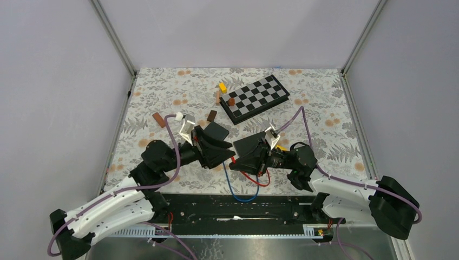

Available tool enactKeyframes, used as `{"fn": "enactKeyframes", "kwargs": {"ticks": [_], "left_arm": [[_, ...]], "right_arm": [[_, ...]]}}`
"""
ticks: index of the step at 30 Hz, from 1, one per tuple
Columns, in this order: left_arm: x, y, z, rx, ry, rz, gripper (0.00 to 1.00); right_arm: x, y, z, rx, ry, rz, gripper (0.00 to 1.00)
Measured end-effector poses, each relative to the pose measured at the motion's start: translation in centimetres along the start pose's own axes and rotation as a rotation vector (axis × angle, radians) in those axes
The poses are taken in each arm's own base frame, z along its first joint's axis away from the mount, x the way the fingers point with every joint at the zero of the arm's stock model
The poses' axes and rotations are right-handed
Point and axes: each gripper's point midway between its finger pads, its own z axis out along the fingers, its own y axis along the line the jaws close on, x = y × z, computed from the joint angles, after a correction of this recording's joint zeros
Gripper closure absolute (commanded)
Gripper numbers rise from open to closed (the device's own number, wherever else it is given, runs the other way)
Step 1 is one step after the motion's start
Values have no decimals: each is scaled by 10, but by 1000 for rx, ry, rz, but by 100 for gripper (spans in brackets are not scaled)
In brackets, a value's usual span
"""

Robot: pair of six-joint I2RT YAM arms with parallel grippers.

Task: Insert the plug into the switch port
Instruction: Pick up the connector from the center of the board.

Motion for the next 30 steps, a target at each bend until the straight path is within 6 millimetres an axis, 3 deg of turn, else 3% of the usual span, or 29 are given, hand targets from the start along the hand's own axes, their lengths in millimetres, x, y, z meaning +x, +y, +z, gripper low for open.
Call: {"fn": "enactKeyframes", "kwargs": {"ticks": [5,10,13,20,26,30], "left_arm": [[3,-10,4,56,25,-26,99],[4,-13,5,65,46,-49,100],[9,-4,6,14,68,-73,100],[-1,45,1,-295,-12,-173,100],[-2,80,-7,-497,-85,-266,100],[2,92,-10,-562,-96,-298,100]], "right_arm": [[1,-7,-2,42,3,-8,92],[-2,-10,-5,80,2,-51,55],[-9,-14,-8,134,-6,-116,41],[-39,-39,-25,319,-97,-380,40],[-33,-72,-34,439,-58,-490,39],[-21,-89,-30,474,-10,-512,40]]}}
